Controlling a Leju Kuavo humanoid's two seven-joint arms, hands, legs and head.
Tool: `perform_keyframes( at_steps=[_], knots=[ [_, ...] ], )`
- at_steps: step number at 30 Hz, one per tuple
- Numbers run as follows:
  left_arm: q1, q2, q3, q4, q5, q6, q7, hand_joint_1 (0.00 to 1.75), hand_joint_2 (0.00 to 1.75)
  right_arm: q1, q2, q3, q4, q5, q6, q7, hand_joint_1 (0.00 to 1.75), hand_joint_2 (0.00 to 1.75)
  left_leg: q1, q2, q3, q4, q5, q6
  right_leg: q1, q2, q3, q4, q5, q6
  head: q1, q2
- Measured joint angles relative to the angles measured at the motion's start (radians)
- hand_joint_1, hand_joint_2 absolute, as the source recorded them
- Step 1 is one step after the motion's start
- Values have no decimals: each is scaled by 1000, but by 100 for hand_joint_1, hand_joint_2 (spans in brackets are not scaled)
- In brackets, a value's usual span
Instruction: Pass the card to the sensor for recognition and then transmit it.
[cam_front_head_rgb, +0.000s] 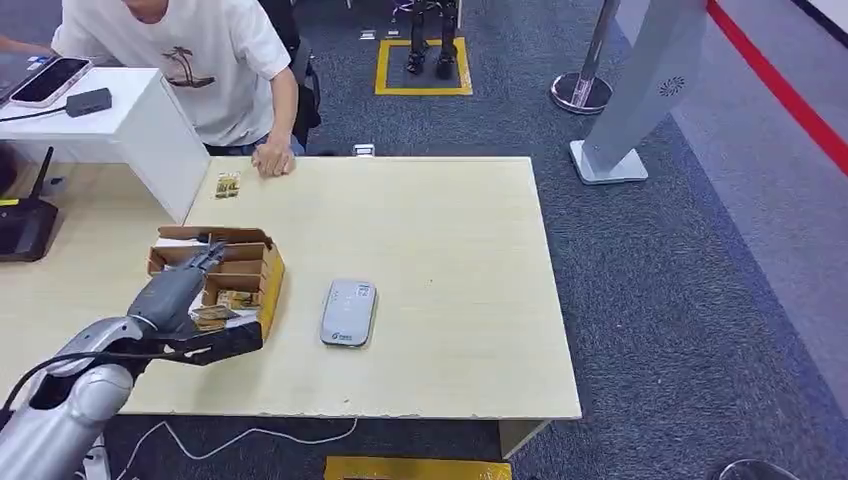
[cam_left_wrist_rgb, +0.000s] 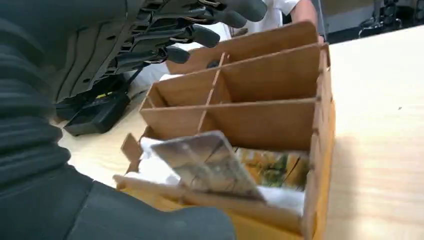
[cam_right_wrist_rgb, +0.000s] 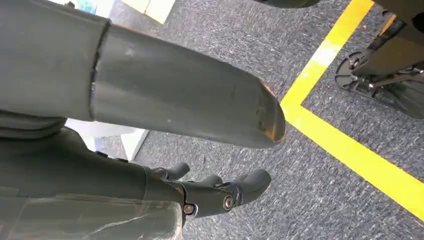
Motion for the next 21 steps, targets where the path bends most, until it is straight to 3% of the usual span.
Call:
perform_keyframes(
  at_steps=[10, 21],
  knots=[
    [109, 62, 10, -60, 23, 7, 11, 0, 175, 9, -2, 0, 0, 6, 0, 0, 0, 0, 0, 0, 0, 0, 0, 0, 0, 0, 1, 0, 0, 0, 0, 0],
    [284, 138, 114, -157, 66, 8, 19, 0, 175, 21, -2, 0, 0, 9, 0, -2, 0, 0, 0, 0, 0, 0, 0, 0, 0, 0, 0, 0, 0, 0, 0, 0]
  ],
)
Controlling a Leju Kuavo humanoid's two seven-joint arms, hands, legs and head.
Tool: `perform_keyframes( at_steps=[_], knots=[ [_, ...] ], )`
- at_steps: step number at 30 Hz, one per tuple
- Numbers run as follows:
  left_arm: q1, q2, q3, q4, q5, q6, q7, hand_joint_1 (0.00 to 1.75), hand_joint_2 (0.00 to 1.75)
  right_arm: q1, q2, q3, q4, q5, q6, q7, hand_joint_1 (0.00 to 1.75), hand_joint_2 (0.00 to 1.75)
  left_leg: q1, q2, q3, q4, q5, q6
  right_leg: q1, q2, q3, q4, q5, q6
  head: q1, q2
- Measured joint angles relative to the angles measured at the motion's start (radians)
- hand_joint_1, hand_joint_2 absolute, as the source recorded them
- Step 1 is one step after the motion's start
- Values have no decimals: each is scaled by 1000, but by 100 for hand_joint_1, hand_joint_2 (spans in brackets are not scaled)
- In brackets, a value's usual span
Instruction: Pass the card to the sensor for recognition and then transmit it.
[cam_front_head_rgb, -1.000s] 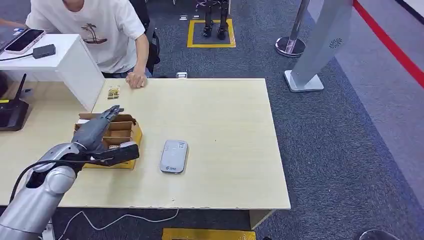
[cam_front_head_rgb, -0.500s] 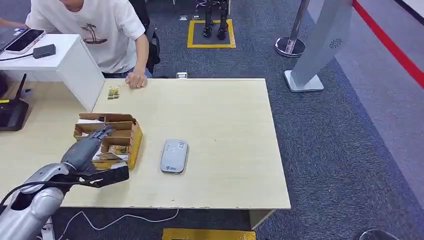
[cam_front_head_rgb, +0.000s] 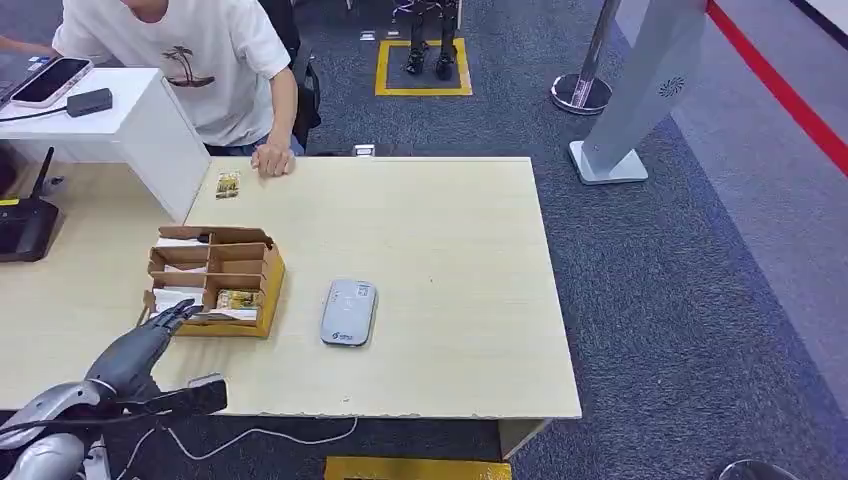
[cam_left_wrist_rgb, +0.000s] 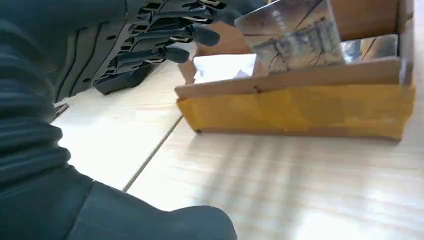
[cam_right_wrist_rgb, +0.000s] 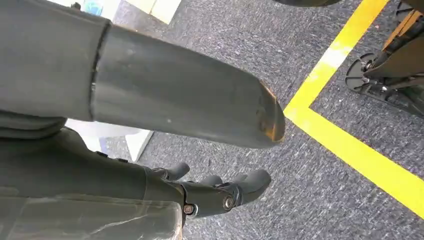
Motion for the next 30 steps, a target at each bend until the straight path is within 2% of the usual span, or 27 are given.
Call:
perform_keyframes(
  at_steps=[7, 19, 30],
  knots=[
    [51, 3, 50, -27, -6, 0, 0, 0, 175, 2, 0, 0, 0, 10, 0, 0, 0, 0, 0, 0, 0, 0, 0, 0, 0, 0, 0, 0, 0, 0, 0, 0],
    [72, 2, 68, -35, -11, 0, 0, 0, 175, 2, 0, 0, 0, 11, 0, 0, 0, 0, 0, -1, 0, 0, 0, 0, 0, 0, 1, 0, 0, 0, 0, 0],
    [126, -24, 115, -42, -49, 20, 0, 0, 175, 5, 0, 0, 0, 16, 0, 8, 0, 0, 0, -1, 0, 0, 0, 0, 0, -1, 0, 0, 0, 0, 0, 0]
  ],
)
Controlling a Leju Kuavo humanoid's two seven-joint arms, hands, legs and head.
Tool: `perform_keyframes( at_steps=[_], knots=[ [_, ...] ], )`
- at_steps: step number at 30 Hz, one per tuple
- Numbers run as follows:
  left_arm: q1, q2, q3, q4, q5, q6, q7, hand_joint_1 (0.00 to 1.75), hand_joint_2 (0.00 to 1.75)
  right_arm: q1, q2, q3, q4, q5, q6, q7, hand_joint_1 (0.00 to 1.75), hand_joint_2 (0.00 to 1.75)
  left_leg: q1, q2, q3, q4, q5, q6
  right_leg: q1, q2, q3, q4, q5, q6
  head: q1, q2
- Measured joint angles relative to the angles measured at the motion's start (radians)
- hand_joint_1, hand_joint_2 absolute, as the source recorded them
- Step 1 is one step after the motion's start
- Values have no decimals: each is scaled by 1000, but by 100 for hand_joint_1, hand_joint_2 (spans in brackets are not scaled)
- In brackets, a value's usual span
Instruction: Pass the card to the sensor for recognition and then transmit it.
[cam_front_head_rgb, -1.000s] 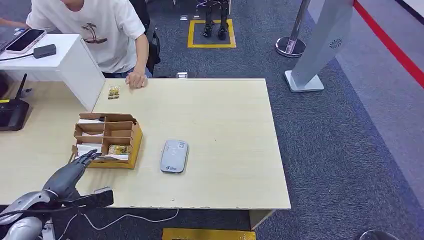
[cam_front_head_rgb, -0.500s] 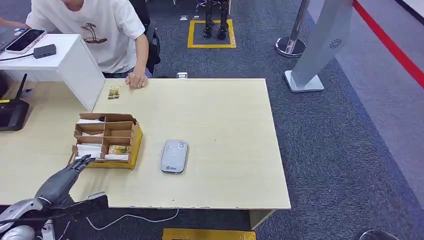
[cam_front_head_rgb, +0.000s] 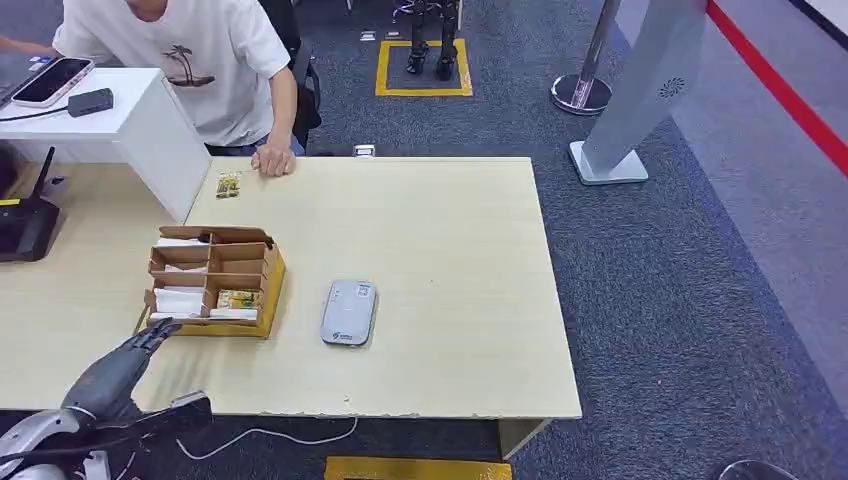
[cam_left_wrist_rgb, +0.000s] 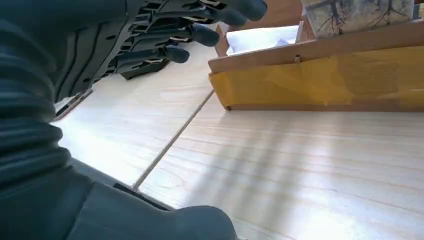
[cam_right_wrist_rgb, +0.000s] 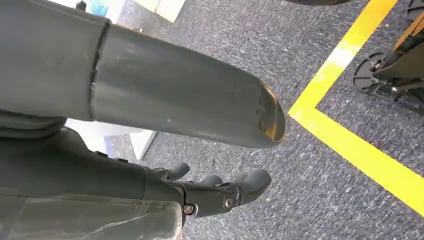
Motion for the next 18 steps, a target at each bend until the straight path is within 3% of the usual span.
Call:
perform_keyframes(
  at_steps=[18],
  knots=[
    [-4, -23, 34, -3, -35, -3, -2, 0, 175, 3, -5, 0, 0, 0, 0, -2, 0, 0, 0, 0, 0, 0, 0, 0, 0, 0, 0, 0, 0, 0, 0, 0]
  ],
)
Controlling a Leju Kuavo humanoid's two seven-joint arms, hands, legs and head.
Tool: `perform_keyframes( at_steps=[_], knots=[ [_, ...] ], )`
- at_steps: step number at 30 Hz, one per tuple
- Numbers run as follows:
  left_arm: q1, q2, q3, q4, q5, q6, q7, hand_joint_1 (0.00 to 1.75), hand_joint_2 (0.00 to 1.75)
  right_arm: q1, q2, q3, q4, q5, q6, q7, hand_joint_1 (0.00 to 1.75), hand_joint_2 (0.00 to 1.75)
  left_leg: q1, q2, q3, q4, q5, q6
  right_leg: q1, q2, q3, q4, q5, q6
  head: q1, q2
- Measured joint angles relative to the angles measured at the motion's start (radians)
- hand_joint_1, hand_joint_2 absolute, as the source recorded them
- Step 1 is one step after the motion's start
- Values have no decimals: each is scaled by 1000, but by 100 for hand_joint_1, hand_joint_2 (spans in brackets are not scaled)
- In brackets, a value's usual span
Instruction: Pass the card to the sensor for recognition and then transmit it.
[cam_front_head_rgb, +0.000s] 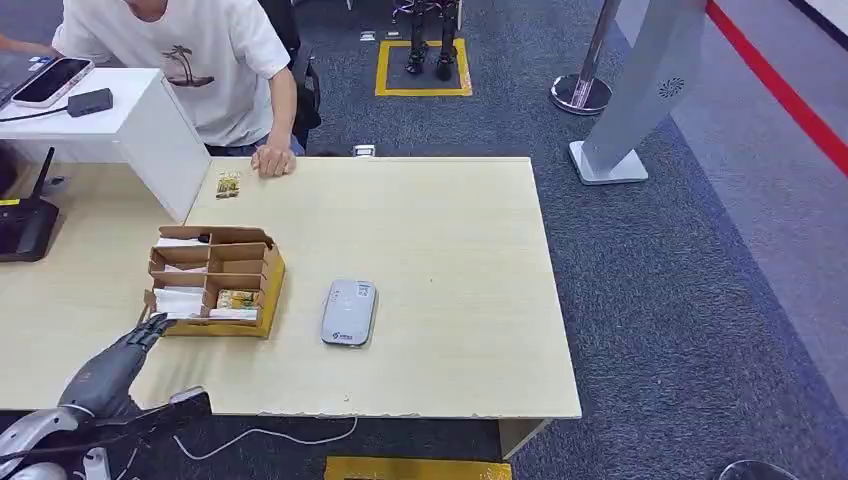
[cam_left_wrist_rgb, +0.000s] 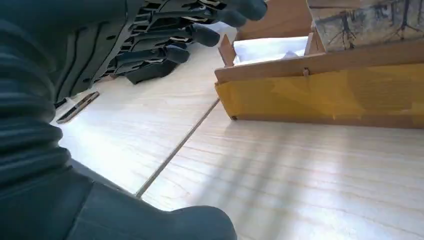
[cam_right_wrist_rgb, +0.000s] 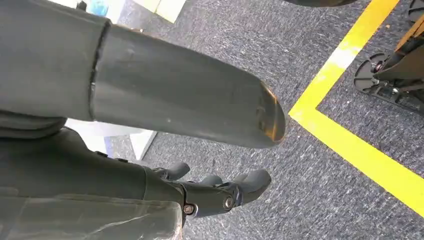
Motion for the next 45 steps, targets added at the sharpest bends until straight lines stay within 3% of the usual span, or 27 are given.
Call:
perform_keyframes(
  at_steps=[42, 45],
  knots=[
    [-41, -5, 5, 0, -6, -2, 0, 0, 175, 0, -1, 0, 0, 0, 0, 3, 0, 0, 0, 0, 0, 0, 0, 0, 0, 0, 0, 0, 0, 0, 0, 0],
    [-71, -16, 5, 5, -52, -2, 21, 0, 175, -1, -1, 1, 0, 0, 0, 4, 0, 0, 0, 0, 0, 0, 0, 0, 0, 0, 0, 0, 0, 0, 0, 0]
  ],
)
